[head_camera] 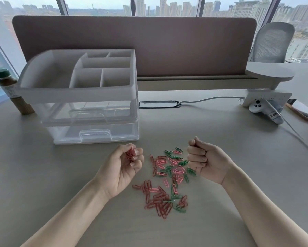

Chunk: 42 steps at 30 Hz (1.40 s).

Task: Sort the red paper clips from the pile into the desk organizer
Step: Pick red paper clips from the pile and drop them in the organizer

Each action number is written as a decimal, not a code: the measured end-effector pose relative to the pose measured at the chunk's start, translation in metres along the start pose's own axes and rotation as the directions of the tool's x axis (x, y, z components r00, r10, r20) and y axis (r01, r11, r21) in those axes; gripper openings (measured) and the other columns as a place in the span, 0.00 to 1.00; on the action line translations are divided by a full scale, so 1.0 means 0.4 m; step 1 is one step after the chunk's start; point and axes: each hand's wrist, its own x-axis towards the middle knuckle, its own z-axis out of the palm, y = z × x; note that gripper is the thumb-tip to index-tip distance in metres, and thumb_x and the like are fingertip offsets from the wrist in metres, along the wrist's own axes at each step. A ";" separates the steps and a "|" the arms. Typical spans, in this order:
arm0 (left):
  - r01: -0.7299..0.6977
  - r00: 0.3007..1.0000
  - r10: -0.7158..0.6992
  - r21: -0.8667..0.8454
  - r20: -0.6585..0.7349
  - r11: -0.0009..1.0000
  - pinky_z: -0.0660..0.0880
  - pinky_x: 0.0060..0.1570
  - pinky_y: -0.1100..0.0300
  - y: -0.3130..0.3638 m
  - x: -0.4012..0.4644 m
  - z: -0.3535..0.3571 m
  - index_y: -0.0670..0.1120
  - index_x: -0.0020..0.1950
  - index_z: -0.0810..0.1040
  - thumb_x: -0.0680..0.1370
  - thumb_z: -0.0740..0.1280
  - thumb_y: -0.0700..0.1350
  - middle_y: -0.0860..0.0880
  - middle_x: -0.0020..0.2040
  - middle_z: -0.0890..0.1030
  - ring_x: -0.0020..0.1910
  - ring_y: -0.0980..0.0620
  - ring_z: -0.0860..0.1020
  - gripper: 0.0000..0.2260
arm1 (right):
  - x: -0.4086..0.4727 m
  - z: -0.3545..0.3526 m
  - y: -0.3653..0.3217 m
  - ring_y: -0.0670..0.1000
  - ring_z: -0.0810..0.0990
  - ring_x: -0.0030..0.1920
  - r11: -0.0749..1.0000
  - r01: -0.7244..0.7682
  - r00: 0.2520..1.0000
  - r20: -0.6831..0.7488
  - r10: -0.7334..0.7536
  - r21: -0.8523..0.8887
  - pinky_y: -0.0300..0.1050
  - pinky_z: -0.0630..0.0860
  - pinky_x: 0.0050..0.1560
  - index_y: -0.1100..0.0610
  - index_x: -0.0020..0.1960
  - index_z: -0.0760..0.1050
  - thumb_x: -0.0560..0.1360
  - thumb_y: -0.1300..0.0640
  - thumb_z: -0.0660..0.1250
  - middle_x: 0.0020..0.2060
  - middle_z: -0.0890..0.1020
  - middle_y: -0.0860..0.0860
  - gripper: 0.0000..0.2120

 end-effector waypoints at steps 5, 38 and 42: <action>-0.009 0.998 0.014 0.078 -0.064 0.997 0.62 0.26 0.64 0.003 0.009 -0.004 0.43 0.45 0.71 0.74 0.59 0.34 0.49 0.34 0.68 0.32 0.54 0.65 0.05 | -0.010 0.023 0.005 0.45 0.58 0.23 0.952 0.111 0.989 -0.059 -0.133 -0.285 0.39 0.53 0.23 0.60 0.46 0.75 0.82 0.60 0.55 0.26 0.63 0.47 0.12; -0.349 0.835 0.110 0.673 0.539 -0.653 0.70 0.35 0.65 -0.017 0.071 0.001 0.57 0.51 0.84 0.75 0.69 0.57 0.60 0.35 0.77 0.36 0.59 0.75 0.08 | -0.018 0.011 0.006 0.49 0.53 0.27 0.719 0.198 0.920 -0.126 -0.371 -0.666 0.45 0.49 0.28 0.63 0.46 0.79 0.81 0.61 0.60 0.26 0.60 0.49 0.11; -0.335 0.862 0.076 0.676 0.501 -0.656 0.69 0.40 0.66 -0.002 0.069 0.007 0.57 0.49 0.83 0.76 0.69 0.56 0.60 0.41 0.81 0.41 0.61 0.76 0.06 | -0.015 0.009 0.005 0.49 0.54 0.27 0.717 0.196 0.921 -0.125 -0.368 -0.669 0.43 0.50 0.27 0.64 0.47 0.79 0.81 0.61 0.60 0.26 0.60 0.49 0.11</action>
